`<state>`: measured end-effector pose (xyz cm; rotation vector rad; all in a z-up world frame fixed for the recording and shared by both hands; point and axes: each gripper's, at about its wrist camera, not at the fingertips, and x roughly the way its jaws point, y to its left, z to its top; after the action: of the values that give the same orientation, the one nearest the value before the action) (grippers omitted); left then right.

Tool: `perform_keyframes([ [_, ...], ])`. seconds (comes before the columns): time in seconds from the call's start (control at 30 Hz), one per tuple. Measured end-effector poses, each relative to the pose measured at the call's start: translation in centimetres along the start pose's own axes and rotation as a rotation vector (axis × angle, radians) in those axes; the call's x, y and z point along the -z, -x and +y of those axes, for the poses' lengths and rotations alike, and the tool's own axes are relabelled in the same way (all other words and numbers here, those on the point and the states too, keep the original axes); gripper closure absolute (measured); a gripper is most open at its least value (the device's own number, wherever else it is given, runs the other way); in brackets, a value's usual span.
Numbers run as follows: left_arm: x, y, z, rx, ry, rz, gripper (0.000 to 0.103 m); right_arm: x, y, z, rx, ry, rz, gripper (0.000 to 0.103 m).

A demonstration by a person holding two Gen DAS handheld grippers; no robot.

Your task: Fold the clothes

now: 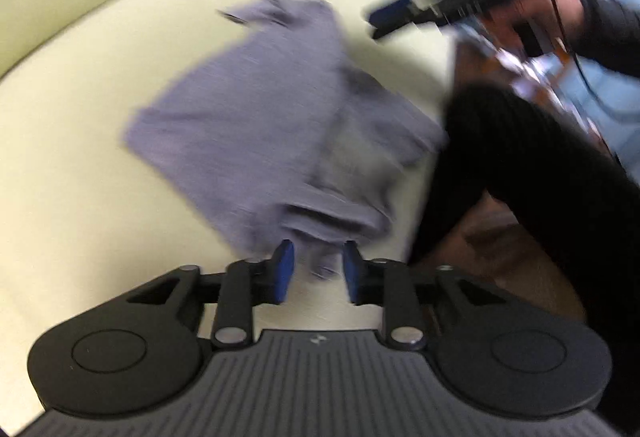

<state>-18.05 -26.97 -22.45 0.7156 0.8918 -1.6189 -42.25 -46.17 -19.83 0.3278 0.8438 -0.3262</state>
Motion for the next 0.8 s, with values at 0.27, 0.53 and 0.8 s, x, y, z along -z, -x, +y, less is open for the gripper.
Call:
perform_keyframes([
  [0.27,-4.8,-5.4,6.4,-0.121,0.054,-0.022,0.043,-2.0,-3.0,-4.0,0.117,0.085,0.007,0.044],
  [0.53,-5.7,-8.7,7.5,-0.146,-0.012,0.005,0.046,-3.9,-9.3,-6.3,0.153,0.158,0.118,0.045],
  [0.8,-7.5,-7.9,7.0,-0.141,-0.021,-0.026,0.100,-2.5,-6.9,-9.2,0.148,-0.113,-0.017,0.098],
])
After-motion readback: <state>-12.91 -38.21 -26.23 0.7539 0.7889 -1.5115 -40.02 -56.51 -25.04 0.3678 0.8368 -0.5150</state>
